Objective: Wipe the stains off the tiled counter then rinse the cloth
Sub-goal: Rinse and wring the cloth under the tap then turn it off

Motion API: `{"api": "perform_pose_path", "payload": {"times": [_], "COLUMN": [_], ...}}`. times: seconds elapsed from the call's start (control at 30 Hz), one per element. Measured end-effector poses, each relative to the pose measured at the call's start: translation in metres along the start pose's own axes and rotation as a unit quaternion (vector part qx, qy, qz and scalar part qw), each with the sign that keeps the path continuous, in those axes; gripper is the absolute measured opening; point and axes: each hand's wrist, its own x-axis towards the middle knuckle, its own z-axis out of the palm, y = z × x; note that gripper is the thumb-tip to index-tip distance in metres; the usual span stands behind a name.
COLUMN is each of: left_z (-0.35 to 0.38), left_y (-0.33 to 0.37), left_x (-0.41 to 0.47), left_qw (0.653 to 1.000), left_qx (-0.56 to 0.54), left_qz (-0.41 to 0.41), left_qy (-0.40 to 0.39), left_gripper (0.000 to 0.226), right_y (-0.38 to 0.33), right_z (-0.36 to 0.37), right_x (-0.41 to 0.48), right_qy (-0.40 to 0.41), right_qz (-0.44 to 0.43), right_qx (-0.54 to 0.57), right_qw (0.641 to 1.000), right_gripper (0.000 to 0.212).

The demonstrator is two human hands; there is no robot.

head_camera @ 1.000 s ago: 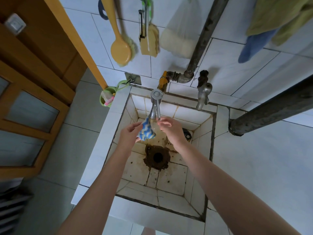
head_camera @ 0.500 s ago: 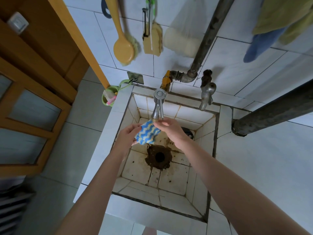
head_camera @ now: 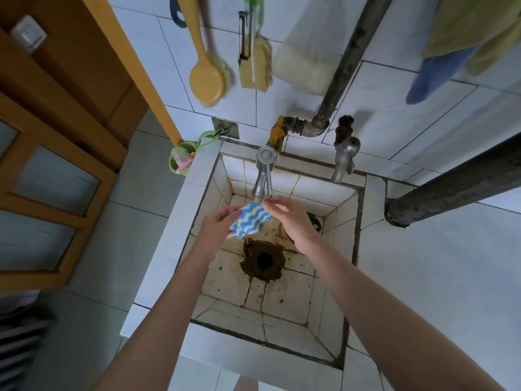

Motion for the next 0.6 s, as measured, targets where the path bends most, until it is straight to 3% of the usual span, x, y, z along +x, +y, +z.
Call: {"api": "perform_pose_path", "payload": {"times": [0.13, 0.23, 0.43, 0.6], "left_z": [-0.002, -0.005, -0.008, -0.002], "left_y": [0.001, 0.002, 0.000, -0.001], "left_x": [0.001, 0.000, -0.004, -0.003], "left_qw": [1.000, 0.999, 0.999, 0.999], "left_qx": [-0.004, -0.021, -0.011, -0.007], "left_qz": [0.005, 0.008, 0.014, 0.021], "left_qy": [0.017, 0.031, 0.032, 0.029], "left_gripper": [0.021, 0.019, 0.018, 0.020], "right_y": [-0.006, -0.009, -0.003, -0.003], "right_z": [0.007, 0.013, 0.014, 0.009], "right_x": [0.004, 0.007, 0.002, 0.000], "right_qy": [0.010, 0.013, 0.002, 0.008], "right_qz": [-0.017, -0.027, -0.033, -0.042], "right_qx": [-0.014, -0.028, -0.041, -0.051], "right_qw": [1.000, 0.999, 0.999, 0.998], "right_gripper": [0.006, 0.018, 0.022, 0.014]}}
